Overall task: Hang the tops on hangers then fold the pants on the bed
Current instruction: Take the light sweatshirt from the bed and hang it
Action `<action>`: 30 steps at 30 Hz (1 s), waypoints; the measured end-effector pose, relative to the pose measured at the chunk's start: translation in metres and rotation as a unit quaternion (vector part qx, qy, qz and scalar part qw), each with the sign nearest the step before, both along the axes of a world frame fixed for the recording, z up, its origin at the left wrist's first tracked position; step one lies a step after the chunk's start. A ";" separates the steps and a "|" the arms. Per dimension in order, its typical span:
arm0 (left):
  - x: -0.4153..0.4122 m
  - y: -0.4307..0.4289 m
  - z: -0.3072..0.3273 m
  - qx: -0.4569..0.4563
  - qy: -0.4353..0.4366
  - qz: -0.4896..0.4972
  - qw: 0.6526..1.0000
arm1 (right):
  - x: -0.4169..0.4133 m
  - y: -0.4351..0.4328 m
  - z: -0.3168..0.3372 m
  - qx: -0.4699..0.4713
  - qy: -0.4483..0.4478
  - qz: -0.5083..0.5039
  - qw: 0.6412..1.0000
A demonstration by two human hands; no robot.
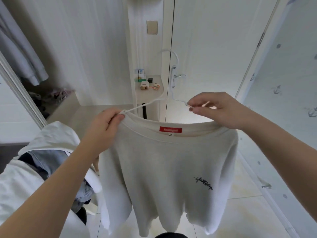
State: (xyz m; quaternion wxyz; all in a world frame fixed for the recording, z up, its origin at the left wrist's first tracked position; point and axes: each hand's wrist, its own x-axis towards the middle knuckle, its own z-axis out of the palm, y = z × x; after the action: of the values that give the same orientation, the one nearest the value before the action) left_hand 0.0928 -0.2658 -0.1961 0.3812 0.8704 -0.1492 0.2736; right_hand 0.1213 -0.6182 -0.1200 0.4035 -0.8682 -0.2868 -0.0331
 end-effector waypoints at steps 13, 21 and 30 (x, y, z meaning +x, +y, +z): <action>0.014 0.019 0.008 0.070 -0.040 -0.004 0.997 | -0.004 -0.048 -0.036 0.094 -0.005 -0.129 0.987; 0.015 0.008 0.016 0.098 -0.043 -0.038 0.994 | -0.002 -0.022 -0.021 0.061 -0.019 -0.091 0.994; 0.040 0.049 0.014 0.009 -0.056 0.079 0.995 | 0.023 -0.012 -0.027 0.050 0.062 -0.055 0.995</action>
State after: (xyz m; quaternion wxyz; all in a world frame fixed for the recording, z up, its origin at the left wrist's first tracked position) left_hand 0.1325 -0.2169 -0.1817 0.3417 0.8662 -0.1039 0.3495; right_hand 0.1447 -0.6305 -0.1475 0.4612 -0.8617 -0.2112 -0.0155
